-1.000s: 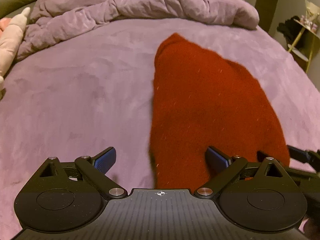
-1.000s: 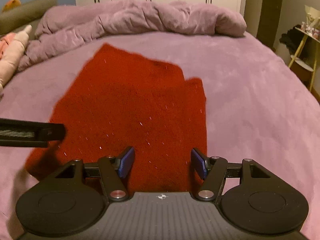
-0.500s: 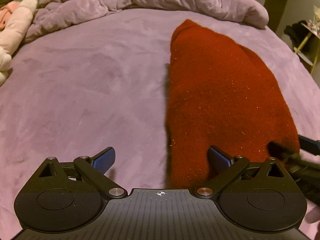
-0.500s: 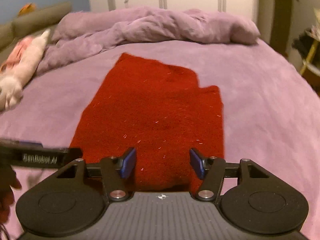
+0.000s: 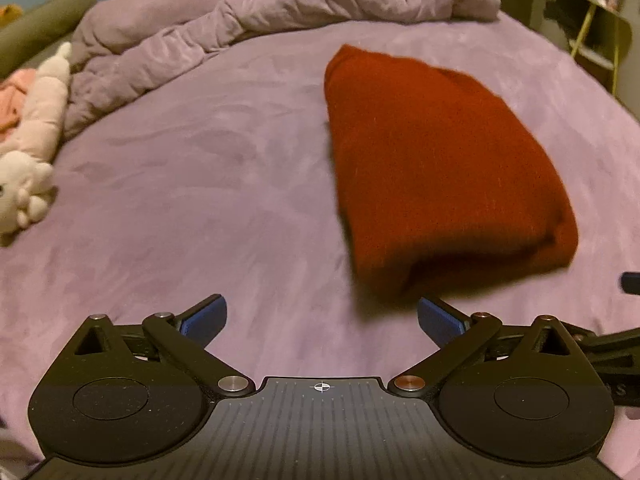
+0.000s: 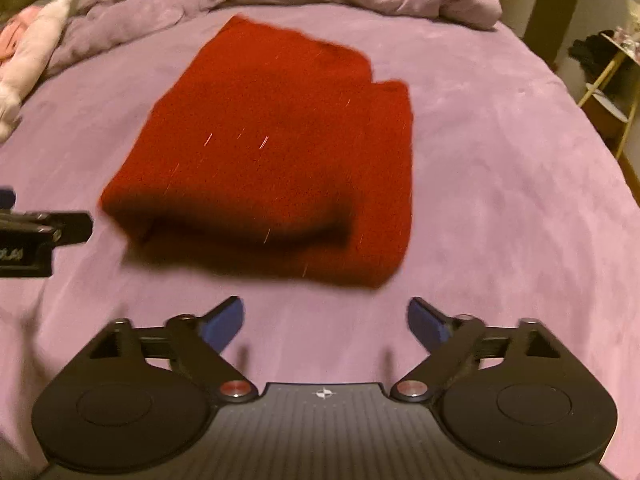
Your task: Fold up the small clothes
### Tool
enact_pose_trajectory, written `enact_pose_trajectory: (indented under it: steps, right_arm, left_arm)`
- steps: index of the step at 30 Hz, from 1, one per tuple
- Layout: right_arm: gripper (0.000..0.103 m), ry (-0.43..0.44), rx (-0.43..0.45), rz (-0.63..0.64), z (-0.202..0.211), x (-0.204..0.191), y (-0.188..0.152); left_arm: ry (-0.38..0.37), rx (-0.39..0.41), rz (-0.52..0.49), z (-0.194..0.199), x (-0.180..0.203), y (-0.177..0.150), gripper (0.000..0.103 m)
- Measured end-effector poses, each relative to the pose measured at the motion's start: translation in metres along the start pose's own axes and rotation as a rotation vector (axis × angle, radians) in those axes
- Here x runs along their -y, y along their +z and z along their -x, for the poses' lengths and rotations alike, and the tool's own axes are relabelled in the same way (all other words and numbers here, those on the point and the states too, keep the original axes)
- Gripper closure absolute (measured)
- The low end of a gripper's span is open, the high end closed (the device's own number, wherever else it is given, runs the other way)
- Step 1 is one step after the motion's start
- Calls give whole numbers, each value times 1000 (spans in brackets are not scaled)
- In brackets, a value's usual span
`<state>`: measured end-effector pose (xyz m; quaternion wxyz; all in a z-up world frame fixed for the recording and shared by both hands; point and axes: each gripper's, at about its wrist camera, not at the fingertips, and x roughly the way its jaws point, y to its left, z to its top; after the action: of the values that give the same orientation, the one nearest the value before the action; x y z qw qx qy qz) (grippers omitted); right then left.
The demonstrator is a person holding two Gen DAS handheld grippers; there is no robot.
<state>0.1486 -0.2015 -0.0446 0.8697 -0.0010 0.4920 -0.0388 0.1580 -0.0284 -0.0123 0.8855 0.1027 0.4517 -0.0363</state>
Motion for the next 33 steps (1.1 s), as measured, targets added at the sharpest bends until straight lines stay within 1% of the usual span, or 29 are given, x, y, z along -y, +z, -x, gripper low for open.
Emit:
enact_pose_trajectory:
  steps: [3,6,7,9,10,12,14,17,21,29,33]
  right_arm:
    - [4,22,-21,-42,14,2,-13]
    - [4,42,-60,-94,25,1,-18]
    - [4,36,-73,-97,29,-2,-18]
    - [4,-3,-104,-78,31,-9,-18]
    - [4,-16,-103,-66,33,-11,-17]
    - [4,-15,-75,-68,42,-12,-18]
    - [4,-1,-60,-85,46,-11,-16]
    - [4,-16,-32,-100,53,-12,-12]
    - [4,-21,-27,-106,53,-14,-8]
    - [4,-12,-28,-130,56,-12,-8]
    - [4,-21,-17,-128,57,-11,-9]
  left_arm:
    - [10,-5,-29,13,6,-15,0]
    - [16,0,-48,25,9,-19,0]
    - [13,6,-50,26,9,-19,0]
    - [-2,19,-36,33,6,-19,0]
    - [-14,25,-23,37,4,-18,0]
    - [-35,32,1,42,-1,-16,0]
    - [-31,33,11,45,-4,-15,0]
    - [-14,27,12,47,-7,-15,0]
    - [-2,17,7,47,-7,-15,0]
    - [-18,-21,11,42,-6,-14,0]
    - [11,-17,-24,42,0,-16,0]
